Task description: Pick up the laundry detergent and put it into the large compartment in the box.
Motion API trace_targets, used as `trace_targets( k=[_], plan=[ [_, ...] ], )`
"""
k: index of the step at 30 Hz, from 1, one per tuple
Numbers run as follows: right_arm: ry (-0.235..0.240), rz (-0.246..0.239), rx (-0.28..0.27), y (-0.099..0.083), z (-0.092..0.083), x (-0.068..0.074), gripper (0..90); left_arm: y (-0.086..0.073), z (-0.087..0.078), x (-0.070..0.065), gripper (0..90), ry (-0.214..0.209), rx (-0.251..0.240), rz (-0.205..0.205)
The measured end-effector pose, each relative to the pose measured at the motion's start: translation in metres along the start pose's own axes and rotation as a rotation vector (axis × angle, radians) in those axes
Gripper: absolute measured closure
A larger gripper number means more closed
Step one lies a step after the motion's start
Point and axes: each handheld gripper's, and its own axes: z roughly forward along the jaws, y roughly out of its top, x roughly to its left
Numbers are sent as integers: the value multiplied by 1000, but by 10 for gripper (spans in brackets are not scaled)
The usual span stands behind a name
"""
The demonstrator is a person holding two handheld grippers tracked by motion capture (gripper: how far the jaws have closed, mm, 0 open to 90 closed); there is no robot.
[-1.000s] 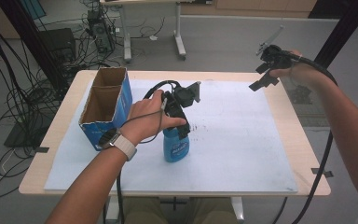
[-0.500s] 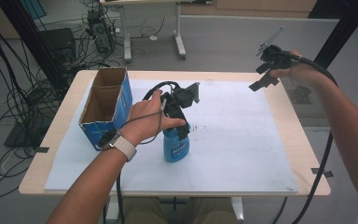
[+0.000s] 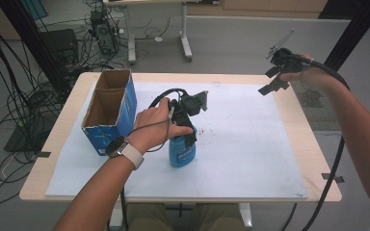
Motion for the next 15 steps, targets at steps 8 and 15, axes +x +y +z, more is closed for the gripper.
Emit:
trace_targets(
  k=[8,15],
  plan=[
    [3,-2,1,-2,1,0,83,5,5,-2,96,11,17,13],
    [4,-4,-2,-1,1,1,83,4,13,-1,104,5,27,10]
  ],
)
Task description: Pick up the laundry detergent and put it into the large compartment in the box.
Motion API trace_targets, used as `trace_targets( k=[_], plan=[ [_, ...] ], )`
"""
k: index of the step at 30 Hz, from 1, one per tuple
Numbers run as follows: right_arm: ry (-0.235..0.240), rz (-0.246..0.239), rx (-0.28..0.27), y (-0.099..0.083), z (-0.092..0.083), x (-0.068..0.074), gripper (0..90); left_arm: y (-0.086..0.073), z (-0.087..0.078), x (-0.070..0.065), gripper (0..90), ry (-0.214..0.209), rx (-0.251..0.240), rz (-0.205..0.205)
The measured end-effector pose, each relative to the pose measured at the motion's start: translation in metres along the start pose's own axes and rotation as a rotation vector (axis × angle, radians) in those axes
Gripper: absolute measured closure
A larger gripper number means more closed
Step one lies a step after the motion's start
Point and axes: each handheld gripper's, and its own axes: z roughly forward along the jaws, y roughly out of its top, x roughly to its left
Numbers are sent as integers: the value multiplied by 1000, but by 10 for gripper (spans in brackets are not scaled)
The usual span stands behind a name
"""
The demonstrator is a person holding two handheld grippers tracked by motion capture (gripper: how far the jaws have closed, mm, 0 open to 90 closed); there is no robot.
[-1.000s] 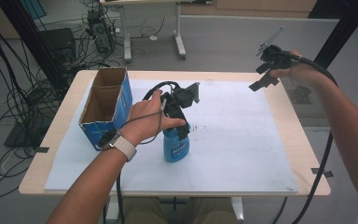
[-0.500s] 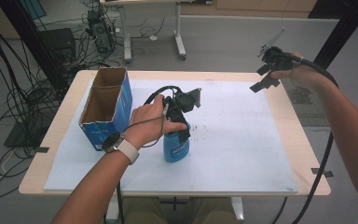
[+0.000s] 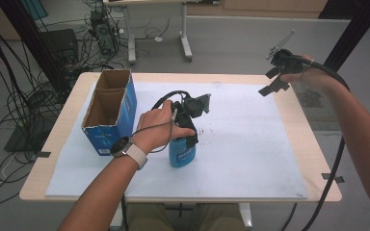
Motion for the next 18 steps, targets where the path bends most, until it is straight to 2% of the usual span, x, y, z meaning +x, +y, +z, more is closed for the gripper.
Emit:
trace_targets(
  k=[7,18],
  plan=[
    [1,2,3,0,1,0,83,-2,4,1,113,7,-6,-2],
    [2,7,2,-3,2,-1,83,2,9,1,146,23,12,10]
  ],
)
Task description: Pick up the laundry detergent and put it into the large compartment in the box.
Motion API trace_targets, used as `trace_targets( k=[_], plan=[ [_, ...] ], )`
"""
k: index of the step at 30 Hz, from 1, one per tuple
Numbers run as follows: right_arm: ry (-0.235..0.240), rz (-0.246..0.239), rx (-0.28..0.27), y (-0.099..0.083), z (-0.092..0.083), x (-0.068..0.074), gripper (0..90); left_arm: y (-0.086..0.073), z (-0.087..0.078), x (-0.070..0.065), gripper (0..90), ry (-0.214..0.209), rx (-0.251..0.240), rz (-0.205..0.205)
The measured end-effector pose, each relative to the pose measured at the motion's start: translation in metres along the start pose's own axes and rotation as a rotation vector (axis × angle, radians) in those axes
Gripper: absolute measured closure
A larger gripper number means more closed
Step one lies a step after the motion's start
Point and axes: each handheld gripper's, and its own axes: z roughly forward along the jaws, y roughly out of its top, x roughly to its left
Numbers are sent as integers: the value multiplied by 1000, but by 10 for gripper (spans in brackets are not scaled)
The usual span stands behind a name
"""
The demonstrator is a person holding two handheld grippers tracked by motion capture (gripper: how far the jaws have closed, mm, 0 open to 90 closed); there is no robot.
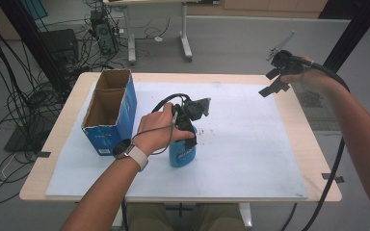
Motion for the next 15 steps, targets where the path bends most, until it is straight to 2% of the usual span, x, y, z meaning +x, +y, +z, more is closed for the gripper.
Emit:
trace_targets(
  k=[6,9,15],
  plan=[
    [4,0,-5,0,1,0,83,0,0,0,155,-1,1,2],
    [4,-2,-2,0,1,1,83,0,1,0,235,7,3,6],
    [4,-1,-3,0,1,0,83,1,1,0,303,13,4,14]
  ],
)
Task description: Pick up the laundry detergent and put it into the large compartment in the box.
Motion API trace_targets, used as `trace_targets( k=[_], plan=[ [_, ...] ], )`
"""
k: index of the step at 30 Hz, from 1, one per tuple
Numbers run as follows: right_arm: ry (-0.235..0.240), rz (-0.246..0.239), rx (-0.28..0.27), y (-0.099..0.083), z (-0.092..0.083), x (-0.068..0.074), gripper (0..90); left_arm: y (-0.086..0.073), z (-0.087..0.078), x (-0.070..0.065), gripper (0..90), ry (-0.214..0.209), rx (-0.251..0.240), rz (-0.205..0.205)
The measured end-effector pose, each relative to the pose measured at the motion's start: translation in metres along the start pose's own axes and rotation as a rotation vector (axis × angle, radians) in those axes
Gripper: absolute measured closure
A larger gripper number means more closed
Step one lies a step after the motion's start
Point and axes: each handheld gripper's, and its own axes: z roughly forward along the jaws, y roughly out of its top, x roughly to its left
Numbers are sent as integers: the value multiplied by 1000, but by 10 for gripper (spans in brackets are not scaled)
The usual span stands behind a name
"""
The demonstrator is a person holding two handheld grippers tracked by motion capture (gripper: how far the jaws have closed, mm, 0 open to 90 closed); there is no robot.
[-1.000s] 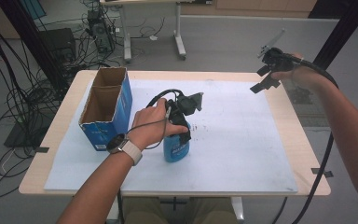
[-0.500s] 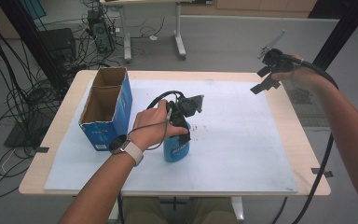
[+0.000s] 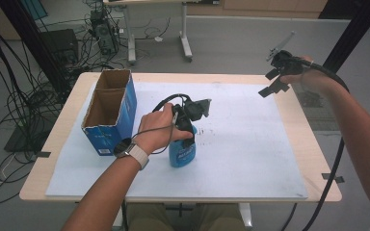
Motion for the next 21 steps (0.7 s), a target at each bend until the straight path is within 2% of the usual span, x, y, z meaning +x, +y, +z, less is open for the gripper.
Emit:
trace_targets(
  k=[3,4,5,21],
  plan=[
    [0,1,-1,0,0,0,84,0,0,0,315,0,9,-6],
    [0,0,0,0,0,0,84,0,-1,1,320,-29,1,-4],
    [0,0,0,0,0,0,84,0,-1,1,380,-29,1,-4],
    [1,-5,-6,1,0,2,84,-2,-1,2,384,-27,-13,0]
  ],
)
